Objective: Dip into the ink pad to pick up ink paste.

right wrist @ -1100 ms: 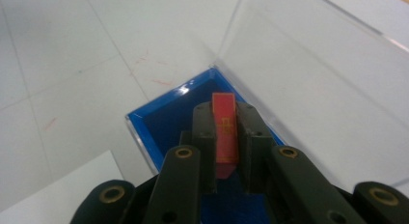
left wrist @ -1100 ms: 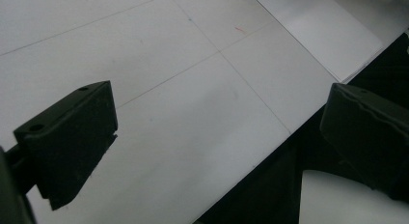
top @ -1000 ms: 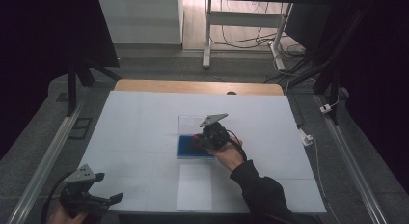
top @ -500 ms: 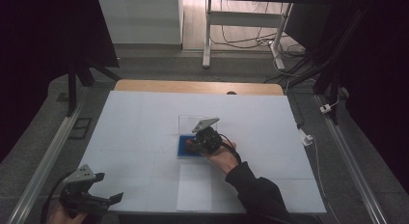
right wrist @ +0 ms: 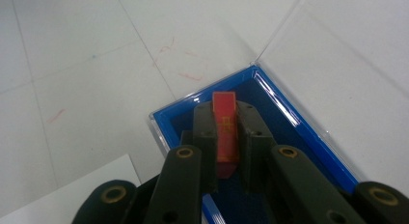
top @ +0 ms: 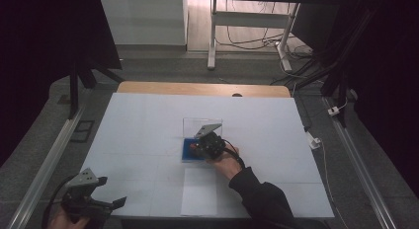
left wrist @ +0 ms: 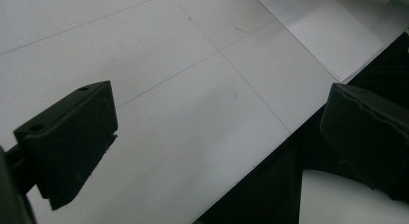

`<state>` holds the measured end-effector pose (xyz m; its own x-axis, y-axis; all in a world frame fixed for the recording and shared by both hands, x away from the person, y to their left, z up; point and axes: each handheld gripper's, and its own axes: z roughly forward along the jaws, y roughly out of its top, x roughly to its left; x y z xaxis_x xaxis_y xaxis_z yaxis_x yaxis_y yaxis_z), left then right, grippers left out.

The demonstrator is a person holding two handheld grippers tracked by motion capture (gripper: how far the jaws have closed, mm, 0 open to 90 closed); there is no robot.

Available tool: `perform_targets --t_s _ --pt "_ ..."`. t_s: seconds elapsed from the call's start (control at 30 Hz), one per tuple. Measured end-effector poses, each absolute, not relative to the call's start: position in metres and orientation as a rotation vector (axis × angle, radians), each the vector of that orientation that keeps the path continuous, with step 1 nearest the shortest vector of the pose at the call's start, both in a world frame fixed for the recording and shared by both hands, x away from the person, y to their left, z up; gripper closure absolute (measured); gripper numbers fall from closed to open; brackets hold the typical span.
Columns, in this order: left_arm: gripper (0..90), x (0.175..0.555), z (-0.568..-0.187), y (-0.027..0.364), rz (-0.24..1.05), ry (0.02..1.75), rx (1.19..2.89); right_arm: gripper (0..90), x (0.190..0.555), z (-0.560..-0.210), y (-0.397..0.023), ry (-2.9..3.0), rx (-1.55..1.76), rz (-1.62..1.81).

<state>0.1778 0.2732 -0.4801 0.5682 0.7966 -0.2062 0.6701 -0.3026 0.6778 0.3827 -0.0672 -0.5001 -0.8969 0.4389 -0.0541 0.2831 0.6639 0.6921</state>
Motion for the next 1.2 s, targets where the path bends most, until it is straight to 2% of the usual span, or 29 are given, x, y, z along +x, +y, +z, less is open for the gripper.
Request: perform_targets --t_s 0.47,0.83,1.2 --pt "0.0 0.178 -0.480 0.274 0.216 1.172 2.053 80.1 0.391 -0.503 -0.074 2.682 0.681 1.143" --pt "0.1 0.179 -0.480 0.273 0.213 1.176 2.055 80.1 0.378 -0.502 -0.065 2.630 0.567 1.044" --pt "0.1 0.178 -0.480 0.275 0.214 1.177 2.048 79.6 0.386 -0.503 -0.073 2.654 0.687 1.141"
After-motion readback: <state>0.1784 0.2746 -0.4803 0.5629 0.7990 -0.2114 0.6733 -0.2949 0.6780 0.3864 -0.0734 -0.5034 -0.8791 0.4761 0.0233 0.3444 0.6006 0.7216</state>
